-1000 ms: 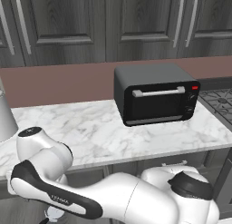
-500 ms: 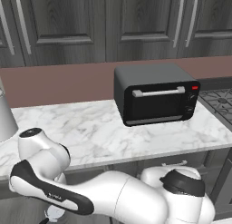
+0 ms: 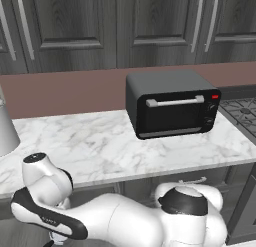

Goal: Take the pizza cutter from the drawer on the left and place it on the dining counter for cutting.

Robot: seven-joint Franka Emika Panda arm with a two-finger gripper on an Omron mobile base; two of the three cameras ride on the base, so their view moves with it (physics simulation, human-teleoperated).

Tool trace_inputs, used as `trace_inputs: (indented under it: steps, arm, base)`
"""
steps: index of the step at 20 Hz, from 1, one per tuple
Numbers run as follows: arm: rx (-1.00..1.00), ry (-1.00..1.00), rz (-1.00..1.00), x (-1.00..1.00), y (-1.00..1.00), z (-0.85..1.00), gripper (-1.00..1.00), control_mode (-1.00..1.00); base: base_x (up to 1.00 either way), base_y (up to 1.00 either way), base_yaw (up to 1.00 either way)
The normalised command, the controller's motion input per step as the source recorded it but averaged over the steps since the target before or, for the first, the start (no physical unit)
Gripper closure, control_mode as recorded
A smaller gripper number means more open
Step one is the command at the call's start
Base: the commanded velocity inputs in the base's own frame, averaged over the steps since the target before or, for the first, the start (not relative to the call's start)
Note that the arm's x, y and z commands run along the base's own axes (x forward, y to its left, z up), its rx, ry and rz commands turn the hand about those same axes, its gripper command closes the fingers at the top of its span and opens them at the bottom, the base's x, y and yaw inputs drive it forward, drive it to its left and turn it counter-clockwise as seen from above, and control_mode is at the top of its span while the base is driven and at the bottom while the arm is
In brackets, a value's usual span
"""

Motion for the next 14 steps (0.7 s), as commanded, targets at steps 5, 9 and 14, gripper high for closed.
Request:
trace_inputs:
  steps: [5,9,14]
  arm:
    - [-0.06,-0.02,0.00,0.04,0.23,-0.72,-1.00,-1.00]
    - [-0.01,-0.07,0.00,0.00,0.18,-0.58,-1.00,-1.00]
    - [0.00,-0.02,0.00,0.02,0.06,-0.30,-1.00,-1.00]
  base:
    - [0.00,0.00,0.00]
    - [0.00,0.00,0.00]
    - [0.00,0.00,0.00]
